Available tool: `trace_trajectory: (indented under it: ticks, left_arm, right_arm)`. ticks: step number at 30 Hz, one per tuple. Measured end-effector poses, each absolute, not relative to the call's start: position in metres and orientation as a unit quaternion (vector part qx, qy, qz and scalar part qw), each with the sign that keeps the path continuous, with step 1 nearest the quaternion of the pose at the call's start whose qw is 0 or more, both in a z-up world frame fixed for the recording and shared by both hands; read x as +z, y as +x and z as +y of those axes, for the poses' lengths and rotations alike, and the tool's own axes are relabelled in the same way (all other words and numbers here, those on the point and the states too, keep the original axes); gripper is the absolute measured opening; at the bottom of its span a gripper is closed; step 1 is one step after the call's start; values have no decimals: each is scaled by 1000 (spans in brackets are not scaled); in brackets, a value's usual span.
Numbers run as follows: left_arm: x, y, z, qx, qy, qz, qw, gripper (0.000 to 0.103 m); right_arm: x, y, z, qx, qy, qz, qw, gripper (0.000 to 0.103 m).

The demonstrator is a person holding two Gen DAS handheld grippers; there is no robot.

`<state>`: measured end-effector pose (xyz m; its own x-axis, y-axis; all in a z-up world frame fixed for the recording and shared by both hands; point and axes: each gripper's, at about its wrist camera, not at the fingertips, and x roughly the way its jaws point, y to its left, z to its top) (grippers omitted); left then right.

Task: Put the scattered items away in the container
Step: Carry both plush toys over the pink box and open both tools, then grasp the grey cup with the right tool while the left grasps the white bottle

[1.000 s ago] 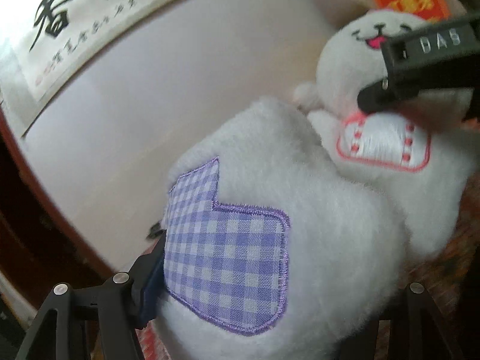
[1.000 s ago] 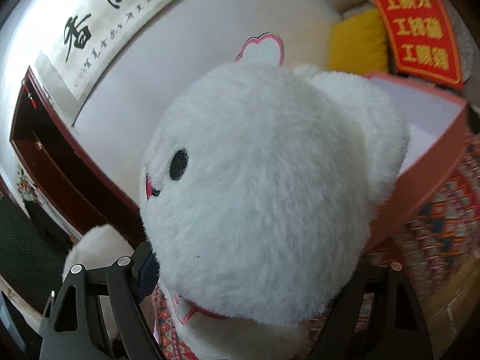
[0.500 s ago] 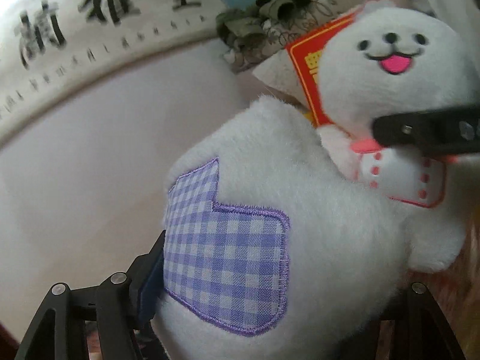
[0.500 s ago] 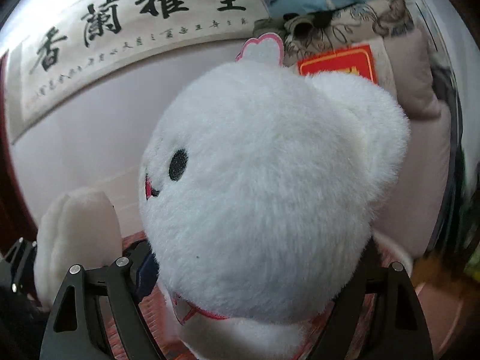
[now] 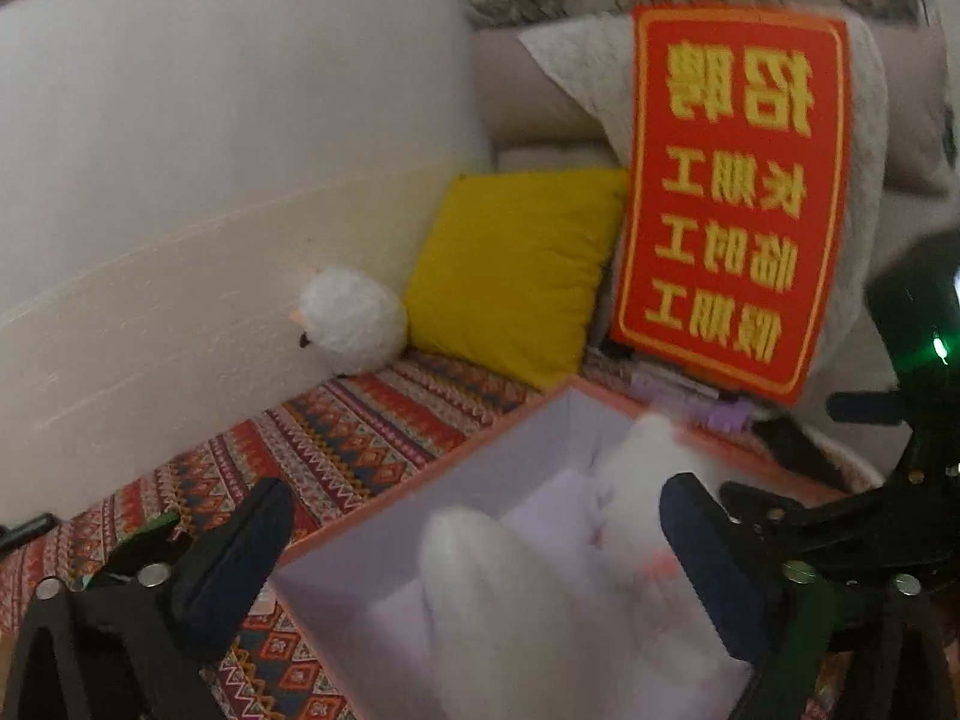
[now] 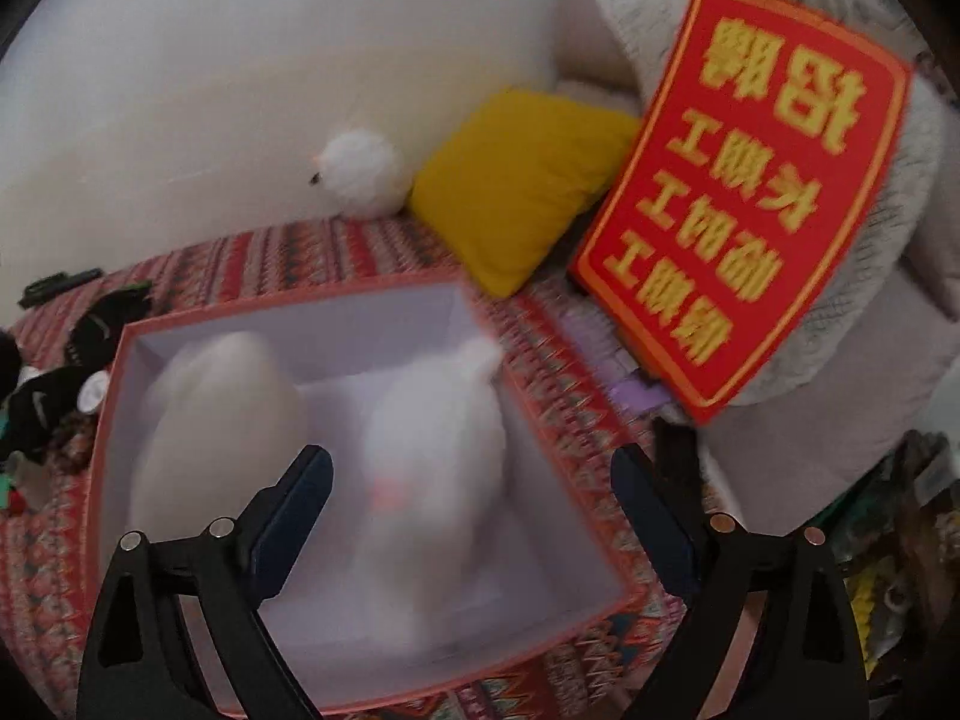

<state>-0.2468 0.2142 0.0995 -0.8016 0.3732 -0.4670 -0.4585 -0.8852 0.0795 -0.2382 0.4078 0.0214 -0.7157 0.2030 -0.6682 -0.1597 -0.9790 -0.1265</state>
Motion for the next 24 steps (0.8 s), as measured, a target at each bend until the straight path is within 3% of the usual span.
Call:
trace_trajectory:
  ticks: [5,9,24]
  left_arm:
    - [118,-236,181,948,-228,78,207,101]
    - [108,-198,147,951,-239,65,188,102]
    - [29,-66,-12,949,-307,1,74,102]
  right_arm:
    - [82,-203,364,957,-270,-37,102,96]
    - [109,-145,321,974,-207,-49,83,103]
    - [55,-54,130,952,-289,-58,-83,103]
